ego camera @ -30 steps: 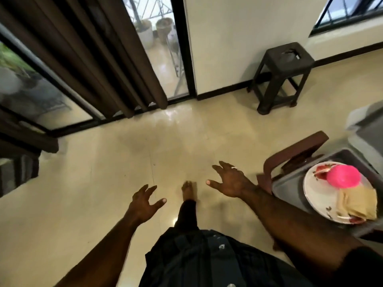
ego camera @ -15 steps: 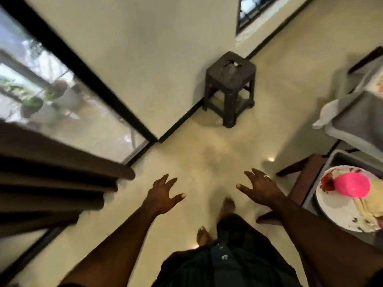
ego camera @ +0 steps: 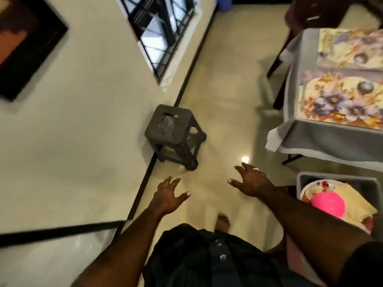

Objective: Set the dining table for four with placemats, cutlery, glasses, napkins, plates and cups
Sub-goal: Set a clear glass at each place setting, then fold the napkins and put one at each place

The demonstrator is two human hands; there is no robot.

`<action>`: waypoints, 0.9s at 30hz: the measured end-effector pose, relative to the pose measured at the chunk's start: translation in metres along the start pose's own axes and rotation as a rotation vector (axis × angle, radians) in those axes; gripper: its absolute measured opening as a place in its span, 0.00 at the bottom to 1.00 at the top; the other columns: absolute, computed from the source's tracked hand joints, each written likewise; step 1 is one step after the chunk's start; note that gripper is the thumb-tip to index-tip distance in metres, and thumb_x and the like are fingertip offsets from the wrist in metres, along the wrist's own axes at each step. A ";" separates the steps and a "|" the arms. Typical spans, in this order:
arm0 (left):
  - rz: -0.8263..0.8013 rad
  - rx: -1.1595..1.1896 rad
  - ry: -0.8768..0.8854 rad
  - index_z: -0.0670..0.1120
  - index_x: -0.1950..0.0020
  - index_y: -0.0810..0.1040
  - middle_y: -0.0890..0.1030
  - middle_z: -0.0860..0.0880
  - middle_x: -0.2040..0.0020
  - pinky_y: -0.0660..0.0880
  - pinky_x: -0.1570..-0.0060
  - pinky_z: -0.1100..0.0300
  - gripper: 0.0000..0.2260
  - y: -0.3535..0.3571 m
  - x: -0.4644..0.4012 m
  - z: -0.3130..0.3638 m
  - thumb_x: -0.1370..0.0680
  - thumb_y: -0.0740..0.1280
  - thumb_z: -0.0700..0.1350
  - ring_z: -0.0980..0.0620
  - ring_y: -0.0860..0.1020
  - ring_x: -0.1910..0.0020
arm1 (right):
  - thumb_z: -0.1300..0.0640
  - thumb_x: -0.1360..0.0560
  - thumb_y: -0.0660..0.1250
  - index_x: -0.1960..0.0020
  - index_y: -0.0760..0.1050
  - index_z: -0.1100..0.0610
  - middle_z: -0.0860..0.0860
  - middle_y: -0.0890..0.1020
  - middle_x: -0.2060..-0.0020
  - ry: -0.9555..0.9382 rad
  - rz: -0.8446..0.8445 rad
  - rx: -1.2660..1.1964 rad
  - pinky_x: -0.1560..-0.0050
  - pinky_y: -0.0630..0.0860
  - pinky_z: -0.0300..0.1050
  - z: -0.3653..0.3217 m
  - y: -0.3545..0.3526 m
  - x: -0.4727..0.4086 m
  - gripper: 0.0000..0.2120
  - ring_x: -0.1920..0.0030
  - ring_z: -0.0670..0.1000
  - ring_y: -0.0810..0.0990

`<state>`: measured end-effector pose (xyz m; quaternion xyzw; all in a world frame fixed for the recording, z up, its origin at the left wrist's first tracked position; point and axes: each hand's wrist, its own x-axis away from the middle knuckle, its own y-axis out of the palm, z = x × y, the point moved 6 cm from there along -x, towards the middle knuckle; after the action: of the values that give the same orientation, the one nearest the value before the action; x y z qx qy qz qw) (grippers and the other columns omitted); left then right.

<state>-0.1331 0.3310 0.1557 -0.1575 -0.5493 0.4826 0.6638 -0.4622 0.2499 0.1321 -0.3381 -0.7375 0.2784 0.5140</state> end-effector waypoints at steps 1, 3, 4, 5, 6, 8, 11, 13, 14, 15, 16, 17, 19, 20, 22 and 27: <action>-0.011 -0.010 0.034 0.57 0.18 0.65 0.59 0.46 0.16 0.64 0.23 0.42 0.39 -0.011 -0.023 0.016 0.25 0.65 0.74 0.42 0.59 0.18 | 0.23 0.24 0.55 0.18 0.60 0.47 0.54 0.59 0.17 0.026 0.053 -0.023 0.23 0.62 0.60 0.008 -0.021 -0.010 0.42 0.18 0.59 0.59; -0.048 -0.070 0.135 0.57 0.18 0.65 0.60 0.46 0.16 0.64 0.22 0.44 0.39 -0.028 -0.067 0.052 0.25 0.65 0.74 0.42 0.59 0.18 | 0.20 0.26 0.51 0.19 0.62 0.47 0.54 0.61 0.17 0.101 0.144 -0.078 0.23 0.64 0.60 0.033 -0.053 -0.025 0.45 0.19 0.59 0.61; -0.074 -0.110 0.189 0.56 0.18 0.65 0.60 0.46 0.16 0.63 0.22 0.45 0.39 -0.034 -0.089 0.072 0.25 0.65 0.73 0.43 0.59 0.18 | 0.17 0.29 0.48 0.19 0.62 0.47 0.54 0.62 0.18 0.148 0.184 -0.115 0.23 0.64 0.60 0.048 -0.065 -0.029 0.48 0.19 0.59 0.62; -0.103 -0.148 0.243 0.55 0.18 0.65 0.59 0.46 0.16 0.63 0.22 0.46 0.39 -0.038 -0.113 0.096 0.24 0.66 0.72 0.42 0.59 0.18 | 0.16 0.31 0.45 0.19 0.62 0.47 0.54 0.62 0.18 0.210 0.222 -0.161 0.23 0.64 0.59 0.067 -0.071 -0.032 0.51 0.20 0.59 0.62; -0.127 -0.179 0.297 0.54 0.18 0.65 0.60 0.45 0.16 0.62 0.22 0.47 0.39 -0.041 -0.136 0.118 0.24 0.66 0.72 0.42 0.60 0.18 | 0.15 0.33 0.44 0.19 0.62 0.47 0.54 0.62 0.18 0.275 0.246 -0.201 0.22 0.64 0.59 0.084 -0.076 -0.029 0.53 0.20 0.59 0.62; -0.162 -0.246 0.417 0.53 0.18 0.65 0.61 0.43 0.17 0.62 0.22 0.47 0.40 -0.041 -0.176 0.166 0.25 0.65 0.72 0.42 0.60 0.18 | 0.14 0.34 0.45 0.19 0.62 0.48 0.55 0.63 0.19 0.401 0.279 -0.275 0.22 0.64 0.57 0.117 -0.072 -0.015 0.55 0.20 0.59 0.63; -0.280 -0.373 0.577 0.54 0.17 0.64 0.63 0.45 0.17 0.61 0.21 0.46 0.39 -0.022 -0.219 0.235 0.23 0.66 0.72 0.42 0.61 0.19 | 0.15 0.34 0.55 0.20 0.63 0.49 0.56 0.66 0.21 0.608 0.309 -0.397 0.26 0.68 0.58 0.153 -0.048 0.031 0.53 0.23 0.60 0.67; -0.366 -0.445 0.685 0.54 0.17 0.63 0.63 0.45 0.17 0.61 0.21 0.47 0.39 -0.007 -0.226 0.276 0.23 0.66 0.71 0.42 0.61 0.19 | 0.17 0.31 0.54 0.20 0.63 0.48 0.56 0.68 0.22 0.750 0.340 -0.495 0.27 0.69 0.59 0.162 -0.024 0.071 0.50 0.24 0.61 0.69; -0.407 -0.489 0.742 0.53 0.17 0.64 0.64 0.45 0.18 0.62 0.21 0.47 0.39 0.003 -0.226 0.295 0.23 0.67 0.71 0.42 0.61 0.19 | 0.20 0.27 0.56 0.19 0.61 0.48 0.56 0.67 0.21 0.824 0.351 -0.529 0.26 0.68 0.60 0.166 -0.010 0.090 0.46 0.23 0.62 0.68; -0.444 -0.537 0.803 0.53 0.18 0.65 0.64 0.46 0.18 0.62 0.22 0.48 0.39 0.014 -0.223 0.316 0.23 0.67 0.70 0.43 0.62 0.20 | 0.23 0.25 0.57 0.18 0.60 0.46 0.55 0.66 0.20 0.882 0.362 -0.568 0.25 0.66 0.60 0.168 0.007 0.107 0.43 0.22 0.62 0.66; -0.475 -0.572 0.857 0.52 0.18 0.66 0.65 0.46 0.19 0.63 0.22 0.48 0.38 0.024 -0.221 0.335 0.23 0.68 0.70 0.43 0.63 0.20 | 0.23 0.25 0.57 0.18 0.59 0.44 0.55 0.65 0.19 0.932 0.379 -0.612 0.24 0.66 0.60 0.168 0.019 0.125 0.42 0.22 0.61 0.65; -0.494 -0.599 0.898 0.52 0.19 0.67 0.67 0.46 0.19 0.63 0.23 0.49 0.38 0.033 -0.216 0.352 0.23 0.69 0.69 0.43 0.64 0.21 | 0.21 0.26 0.55 0.18 0.60 0.44 0.55 0.65 0.19 0.987 0.384 -0.655 0.24 0.66 0.60 0.170 0.034 0.139 0.44 0.22 0.61 0.65; -0.536 -0.650 0.972 0.50 0.20 0.68 0.69 0.46 0.21 0.65 0.24 0.50 0.36 0.058 -0.203 0.388 0.23 0.70 0.67 0.43 0.66 0.23 | 0.17 0.30 0.50 0.20 0.64 0.47 0.56 0.67 0.20 1.103 0.423 -0.723 0.24 0.67 0.60 0.178 0.065 0.164 0.49 0.22 0.62 0.67; -0.557 -0.673 1.008 0.50 0.21 0.69 0.69 0.46 0.22 0.66 0.25 0.50 0.35 0.074 -0.196 0.406 0.23 0.70 0.67 0.43 0.67 0.24 | 0.15 0.32 0.48 0.21 0.66 0.48 0.56 0.69 0.21 1.143 0.454 -0.758 0.24 0.68 0.60 0.185 0.080 0.173 0.52 0.23 0.62 0.68; -0.593 -0.743 1.072 0.50 0.21 0.69 0.69 0.46 0.21 0.66 0.26 0.51 0.36 0.104 -0.183 0.436 0.23 0.69 0.68 0.44 0.67 0.24 | 0.13 0.34 0.46 0.22 0.68 0.49 0.56 0.71 0.23 1.201 0.506 -0.820 0.25 0.69 0.60 0.196 0.103 0.183 0.55 0.24 0.61 0.70; -0.605 -0.853 1.114 0.48 0.20 0.68 0.68 0.45 0.20 0.64 0.24 0.51 0.37 0.184 -0.153 0.501 0.22 0.69 0.66 0.44 0.66 0.22 | 0.26 0.24 0.61 0.21 0.67 0.49 0.55 0.70 0.22 1.232 0.540 -1.027 0.25 0.70 0.59 0.242 0.127 0.191 0.40 0.24 0.60 0.70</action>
<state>-0.6502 0.1346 0.1048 -0.4630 -0.2912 -0.1248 0.8278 -0.7101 0.4629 0.0680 -0.7856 -0.2544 -0.2121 0.5227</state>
